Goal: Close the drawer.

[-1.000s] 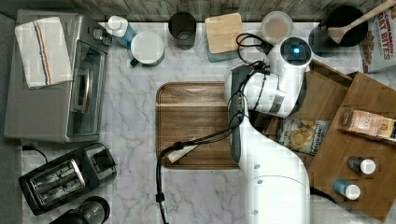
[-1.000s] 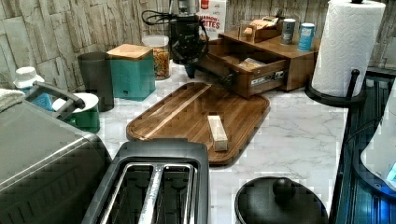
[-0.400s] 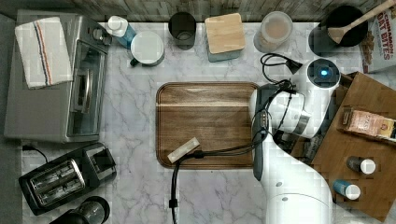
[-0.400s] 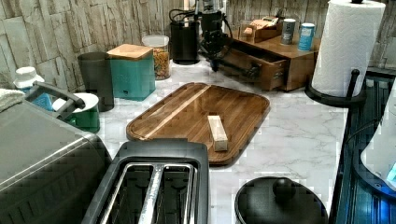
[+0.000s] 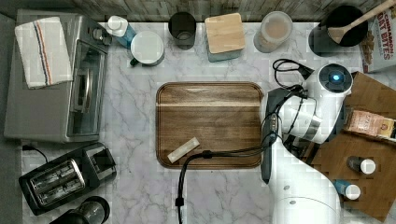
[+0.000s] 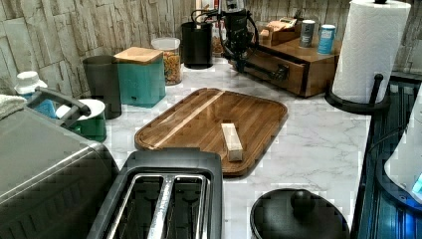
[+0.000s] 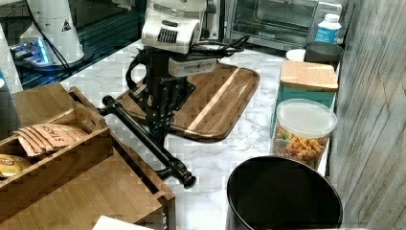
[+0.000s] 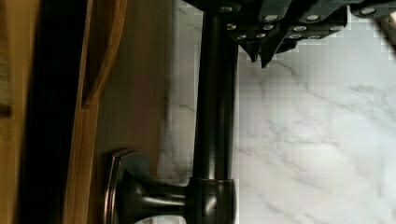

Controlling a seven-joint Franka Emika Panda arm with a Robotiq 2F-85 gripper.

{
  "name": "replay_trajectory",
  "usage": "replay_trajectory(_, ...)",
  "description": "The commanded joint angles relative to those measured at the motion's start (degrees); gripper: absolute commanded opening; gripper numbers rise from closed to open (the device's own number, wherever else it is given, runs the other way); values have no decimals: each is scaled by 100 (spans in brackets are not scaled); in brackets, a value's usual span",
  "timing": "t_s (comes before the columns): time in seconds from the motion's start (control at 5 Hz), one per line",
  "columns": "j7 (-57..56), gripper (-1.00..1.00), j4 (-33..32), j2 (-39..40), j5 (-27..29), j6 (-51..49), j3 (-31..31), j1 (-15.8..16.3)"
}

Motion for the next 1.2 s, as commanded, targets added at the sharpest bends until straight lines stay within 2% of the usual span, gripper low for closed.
replay_trajectory(0.2,762,-100,278,-589,-514,-1198,-1357,-750)
replay_trajectory(0.4,398,-100,361,-517,-567,-717,-1522,-776)
replay_trajectory(0.6,-578,-100,811,-202,129,-904,-1266,-1083)
replay_trajectory(1.2,-624,-100,810,-182,205,-898,-1409,-961)
